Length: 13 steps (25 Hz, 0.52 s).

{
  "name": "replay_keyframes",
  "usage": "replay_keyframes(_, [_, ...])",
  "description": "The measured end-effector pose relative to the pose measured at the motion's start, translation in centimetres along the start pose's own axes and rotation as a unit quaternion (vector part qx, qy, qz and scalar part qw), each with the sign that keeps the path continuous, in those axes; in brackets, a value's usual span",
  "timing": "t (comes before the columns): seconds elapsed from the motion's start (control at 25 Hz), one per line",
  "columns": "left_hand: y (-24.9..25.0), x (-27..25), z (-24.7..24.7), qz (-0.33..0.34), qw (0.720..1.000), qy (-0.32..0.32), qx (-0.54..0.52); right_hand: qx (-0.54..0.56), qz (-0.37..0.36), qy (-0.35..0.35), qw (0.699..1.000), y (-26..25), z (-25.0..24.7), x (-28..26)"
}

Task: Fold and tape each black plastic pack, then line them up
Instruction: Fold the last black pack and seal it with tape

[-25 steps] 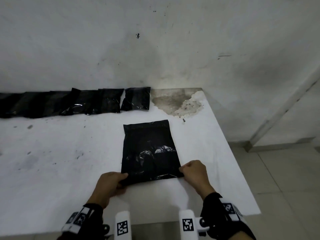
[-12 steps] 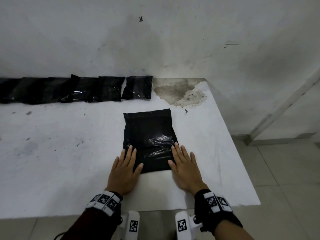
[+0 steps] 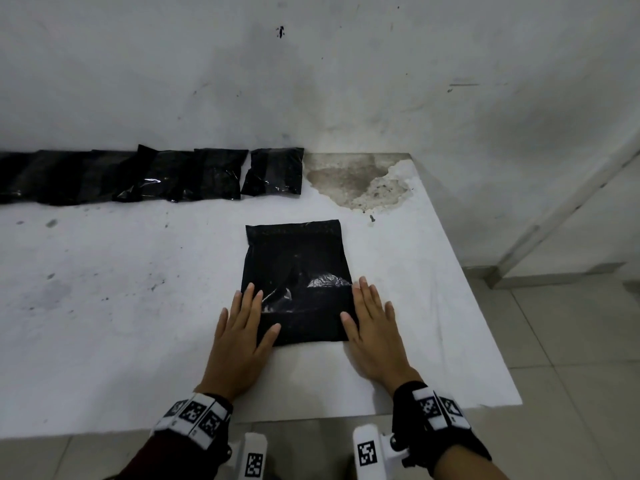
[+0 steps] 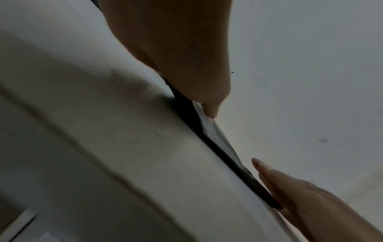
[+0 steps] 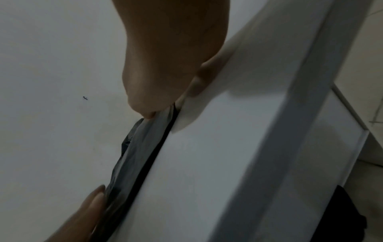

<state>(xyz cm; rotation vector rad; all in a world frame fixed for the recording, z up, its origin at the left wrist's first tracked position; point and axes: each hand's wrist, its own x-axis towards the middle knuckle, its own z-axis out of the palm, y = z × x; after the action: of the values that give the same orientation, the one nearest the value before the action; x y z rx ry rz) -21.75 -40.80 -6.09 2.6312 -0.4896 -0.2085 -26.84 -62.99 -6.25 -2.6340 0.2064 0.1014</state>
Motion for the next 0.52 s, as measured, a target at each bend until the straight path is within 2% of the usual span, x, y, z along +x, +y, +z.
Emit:
replay_keyframes(0.08, [-0.1,-0.5,-0.1,0.0,1.0,0.018,0.008,-0.032,-0.017,-0.013,0.999,-0.3,0.0,-0.5])
replay_keyframes(0.24, [-1.5,-0.8,0.1,-0.006,0.997,-0.037,0.07,-0.044,-0.036,-0.007,0.998,0.6,0.5,-0.9])
replay_keyframes(0.44, [-2.9,-0.7,-0.5,-0.004,0.997,-0.05,-0.064,-0.029,-0.065,0.033,0.997,1.1,1.1,-1.1])
replay_keyframes(0.52, [-2.7,-0.9,-0.9,-0.017,0.994,-0.017,-0.111,0.008,-0.052,0.052,0.997,0.9,1.1,-1.1])
